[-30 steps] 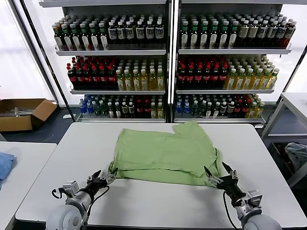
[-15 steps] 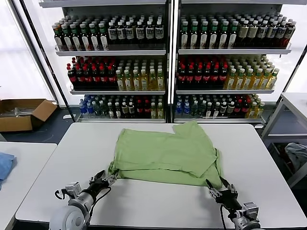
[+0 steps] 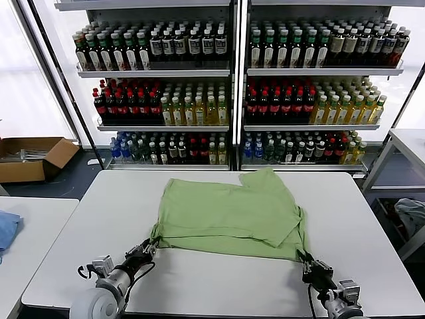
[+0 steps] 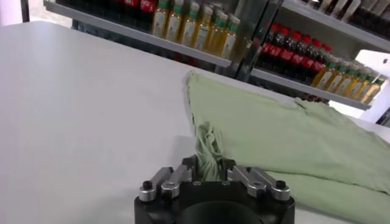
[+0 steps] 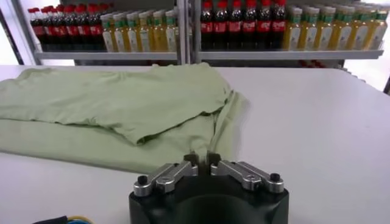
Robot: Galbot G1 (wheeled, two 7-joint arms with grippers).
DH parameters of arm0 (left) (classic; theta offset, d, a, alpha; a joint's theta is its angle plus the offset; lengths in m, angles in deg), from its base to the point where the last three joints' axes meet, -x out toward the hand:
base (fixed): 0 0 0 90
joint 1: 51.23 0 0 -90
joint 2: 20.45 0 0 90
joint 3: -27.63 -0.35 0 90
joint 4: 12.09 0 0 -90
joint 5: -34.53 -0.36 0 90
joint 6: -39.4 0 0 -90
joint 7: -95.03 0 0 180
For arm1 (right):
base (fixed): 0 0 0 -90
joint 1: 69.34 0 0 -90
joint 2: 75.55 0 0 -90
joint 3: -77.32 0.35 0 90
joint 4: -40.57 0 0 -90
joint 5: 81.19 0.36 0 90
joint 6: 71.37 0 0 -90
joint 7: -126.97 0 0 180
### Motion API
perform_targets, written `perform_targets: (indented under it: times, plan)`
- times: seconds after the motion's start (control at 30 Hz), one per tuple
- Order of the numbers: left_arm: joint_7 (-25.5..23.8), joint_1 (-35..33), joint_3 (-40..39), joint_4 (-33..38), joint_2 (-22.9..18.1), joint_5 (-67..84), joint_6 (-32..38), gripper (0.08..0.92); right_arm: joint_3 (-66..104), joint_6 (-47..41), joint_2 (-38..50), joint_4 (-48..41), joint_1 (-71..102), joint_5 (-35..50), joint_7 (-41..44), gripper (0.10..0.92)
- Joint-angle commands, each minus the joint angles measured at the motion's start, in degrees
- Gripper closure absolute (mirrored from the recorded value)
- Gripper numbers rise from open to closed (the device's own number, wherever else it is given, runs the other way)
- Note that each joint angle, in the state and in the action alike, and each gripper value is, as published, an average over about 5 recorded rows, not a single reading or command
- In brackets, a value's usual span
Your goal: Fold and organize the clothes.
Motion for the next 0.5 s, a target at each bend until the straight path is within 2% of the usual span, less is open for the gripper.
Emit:
perform_targets:
  times: [0.03,0.2,0.5]
  plan:
    - [-0.6,-4.1,0.1,3.3,-0.8,-2.9,-0.1,0.796,0.0,-0.5,1.8,0.5,0.3,1.7,0.2,0.918]
    - [-0.6,-8.5,1.3,7.3,-0.9,-4.3,-0.3,0.905,0.5,-1.0,2.5,2.9,3.3,2.8,0.2,0.918]
    - [0.4,-19.2,4.0,17.5,0.1,-7.4,-1.2,0.914,4.3,-0.2,5.5,8.1,14.2,3.3,1.9,0.918]
